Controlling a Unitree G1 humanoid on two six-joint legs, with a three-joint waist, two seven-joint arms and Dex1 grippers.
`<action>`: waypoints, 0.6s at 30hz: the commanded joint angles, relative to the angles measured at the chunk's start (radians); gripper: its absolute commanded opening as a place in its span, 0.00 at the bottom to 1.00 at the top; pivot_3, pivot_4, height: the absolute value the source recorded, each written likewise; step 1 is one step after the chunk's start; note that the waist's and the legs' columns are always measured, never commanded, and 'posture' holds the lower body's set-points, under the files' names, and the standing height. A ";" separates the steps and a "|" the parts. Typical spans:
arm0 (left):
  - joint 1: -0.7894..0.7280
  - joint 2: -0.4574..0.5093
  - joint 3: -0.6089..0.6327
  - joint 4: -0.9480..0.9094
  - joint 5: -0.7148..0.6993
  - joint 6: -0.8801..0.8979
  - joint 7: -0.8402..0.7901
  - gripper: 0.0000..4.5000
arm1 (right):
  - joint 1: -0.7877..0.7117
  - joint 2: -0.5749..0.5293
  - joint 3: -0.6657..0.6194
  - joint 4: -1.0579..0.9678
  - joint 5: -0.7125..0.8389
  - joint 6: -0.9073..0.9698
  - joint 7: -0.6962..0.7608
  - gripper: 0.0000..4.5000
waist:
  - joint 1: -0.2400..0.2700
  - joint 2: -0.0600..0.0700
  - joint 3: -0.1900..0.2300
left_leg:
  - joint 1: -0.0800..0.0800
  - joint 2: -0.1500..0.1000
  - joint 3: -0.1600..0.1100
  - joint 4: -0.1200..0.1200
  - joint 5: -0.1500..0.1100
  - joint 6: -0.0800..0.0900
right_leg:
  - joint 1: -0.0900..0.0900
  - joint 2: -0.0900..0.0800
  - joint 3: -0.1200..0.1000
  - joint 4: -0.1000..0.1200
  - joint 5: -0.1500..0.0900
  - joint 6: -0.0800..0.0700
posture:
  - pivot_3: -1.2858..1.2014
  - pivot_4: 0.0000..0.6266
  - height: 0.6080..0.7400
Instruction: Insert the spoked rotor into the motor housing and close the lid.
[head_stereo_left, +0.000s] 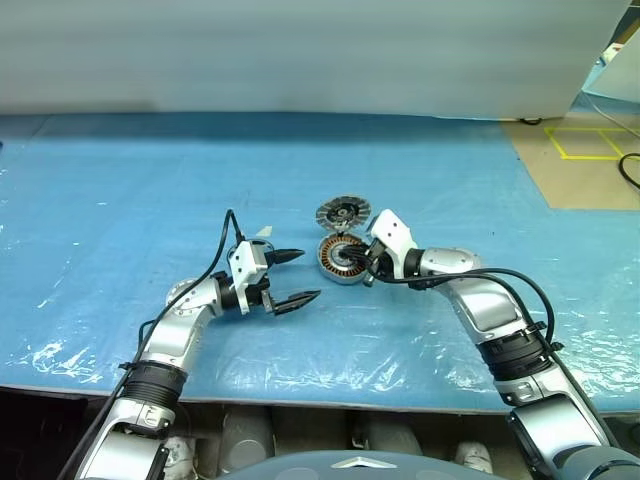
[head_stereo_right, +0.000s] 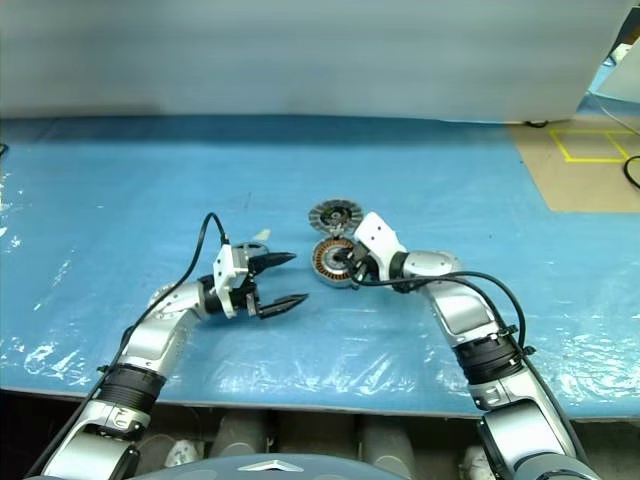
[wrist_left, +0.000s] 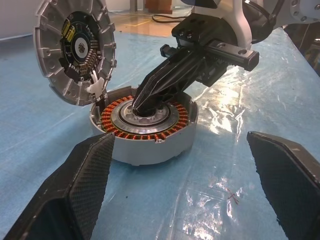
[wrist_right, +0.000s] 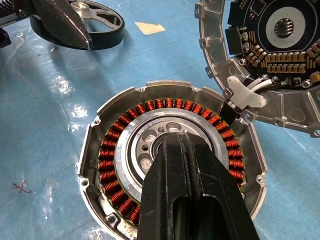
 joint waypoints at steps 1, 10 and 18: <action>-0.008 0.005 0.000 -0.017 -0.002 -0.007 -0.003 1.00 | -0.002 0.005 -0.026 0.021 -0.016 -0.024 -0.036 0.00 | 0.000 0.000 0.000 | 0.000 0.000 0.000 0.000 0.000 0.000 | 0.000 0.000 0.000 0.000 0.000 0.000 | 0.52 0.24 1.00; -0.008 0.007 0.003 -0.019 -0.006 -0.008 -0.006 1.00 | -0.008 0.108 -0.156 -0.052 0.202 0.042 -0.007 0.00 | -0.002 0.000 0.000 | 0.000 0.000 0.000 0.001 0.000 0.000 | 0.000 0.000 0.000 0.001 0.000 0.000 | 0.52 0.24 1.00; -0.056 0.057 0.065 -0.085 -0.104 0.113 -0.019 1.00 | 0.022 0.015 -0.087 -0.079 0.180 0.029 0.099 0.00 | 0.003 0.000 0.000 | -0.001 0.000 0.000 0.000 0.000 0.000 | -0.001 0.000 -0.001 0.001 0.000 0.000 | 0.52 0.24 1.00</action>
